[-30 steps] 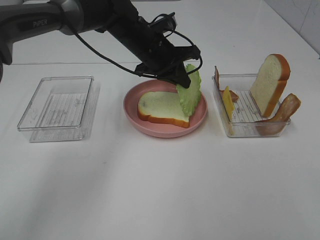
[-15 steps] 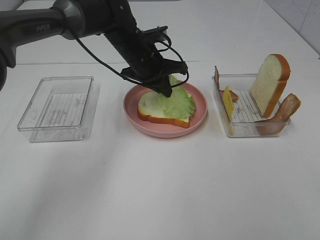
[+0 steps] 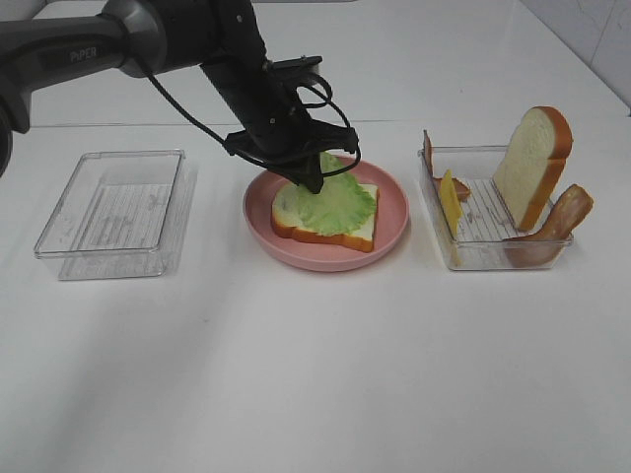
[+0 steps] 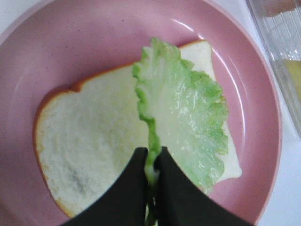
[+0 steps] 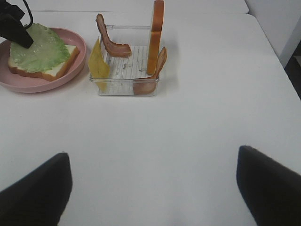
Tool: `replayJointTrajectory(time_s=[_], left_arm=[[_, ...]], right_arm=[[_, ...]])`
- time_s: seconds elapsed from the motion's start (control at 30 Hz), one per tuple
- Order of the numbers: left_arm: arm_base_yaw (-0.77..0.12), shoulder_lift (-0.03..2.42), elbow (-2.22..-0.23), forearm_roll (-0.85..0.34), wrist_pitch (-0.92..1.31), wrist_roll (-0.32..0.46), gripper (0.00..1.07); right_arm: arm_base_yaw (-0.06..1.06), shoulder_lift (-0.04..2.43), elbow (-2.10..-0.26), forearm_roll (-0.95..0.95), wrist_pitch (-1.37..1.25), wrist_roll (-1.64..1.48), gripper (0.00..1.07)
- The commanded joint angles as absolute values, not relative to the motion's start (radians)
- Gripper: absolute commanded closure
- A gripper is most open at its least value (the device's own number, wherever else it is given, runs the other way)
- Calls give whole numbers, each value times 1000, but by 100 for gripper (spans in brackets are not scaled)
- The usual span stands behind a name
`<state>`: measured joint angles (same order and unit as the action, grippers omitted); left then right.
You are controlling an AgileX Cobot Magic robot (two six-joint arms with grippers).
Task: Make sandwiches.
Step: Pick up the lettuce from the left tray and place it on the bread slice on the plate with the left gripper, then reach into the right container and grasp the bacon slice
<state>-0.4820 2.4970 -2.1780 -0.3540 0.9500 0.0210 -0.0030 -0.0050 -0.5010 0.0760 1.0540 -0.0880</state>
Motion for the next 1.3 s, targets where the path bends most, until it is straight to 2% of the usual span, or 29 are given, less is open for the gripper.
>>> replayJointTrajectory(time_s=[0.03, 0.07, 0.1, 0.13, 0.17, 0.2, 0.27, 0.53, 0.6, 0.7, 0.77, 0.8, 0.87, 0.9, 0.97, 1.0, 1.07, 1.1, 1.17, 1.3], left_arm=[[-482, 2490, -2184, -351, 957, 14, 78], [-482, 2490, -2184, -351, 957, 14, 78], [-482, 2476, -2185, -337, 957, 15, 52], [-482, 2465, -2185, -325, 957, 15, 37], [-482, 2465, -2185, -325, 957, 15, 37], [-482, 2447, -2191, -293, 962, 16, 7], [-482, 2432, -2208, -258, 983, 12, 5], [-482, 2363, -2244, -157, 1081, 12, 5], [-462, 2341, -2244, -94, 1160, 12, 5], [-451, 2337, -2244, -78, 1195, 12, 5], [-388, 2323, -2244, -26, 1277, 8, 5], [-388, 2323, -2244, -26, 1277, 8, 5], [-305, 2302, -2244, -14, 1277, 0, 5], [-305, 2302, -2244, -14, 1277, 0, 5], [-177, 2267, -2243, -16, 1276, -7, 6], [-177, 2267, -2243, -16, 1276, -7, 6], [-91, 2246, -2242, -19, 1276, -7, 6], [-91, 2246, -2242, -19, 1276, -7, 6], [-29, 2226, -2242, -38, 1276, -7, 6], [-5, 2198, -2238, -47, 1276, 7, 6]], right_arm=[[-5, -20, -501, 77, 1051, -89, 21], [-5, -20, -501, 77, 1051, -89, 21], [-5, -20, -501, 77, 1051, -89, 21], [-5, -20, -501, 77, 1051, -89, 21], [-5, -20, -501, 77, 1051, -89, 21], [-5, -20, -501, 77, 1051, -89, 21], [-5, -20, -501, 77, 1051, -89, 21], [-5, -20, -501, 77, 1051, -89, 21], [-5, -20, -501, 77, 1051, -89, 21], [-5, -20, -501, 77, 1051, -89, 21], [-5, -20, -501, 77, 1051, -89, 21], [-5, -20, -501, 77, 1051, -89, 21], [-5, -20, -501, 77, 1051, -89, 21], [-5, -20, -501, 77, 1051, -89, 21], [-5, -20, -501, 77, 1051, -89, 21], [-5, -20, -501, 77, 1051, -89, 21], [-5, -20, -501, 77, 1051, -89, 21], [-5, -20, -501, 77, 1051, -89, 21], [-5, -20, -501, 77, 1051, -89, 21], [-5, -20, -501, 77, 1051, -89, 21]])
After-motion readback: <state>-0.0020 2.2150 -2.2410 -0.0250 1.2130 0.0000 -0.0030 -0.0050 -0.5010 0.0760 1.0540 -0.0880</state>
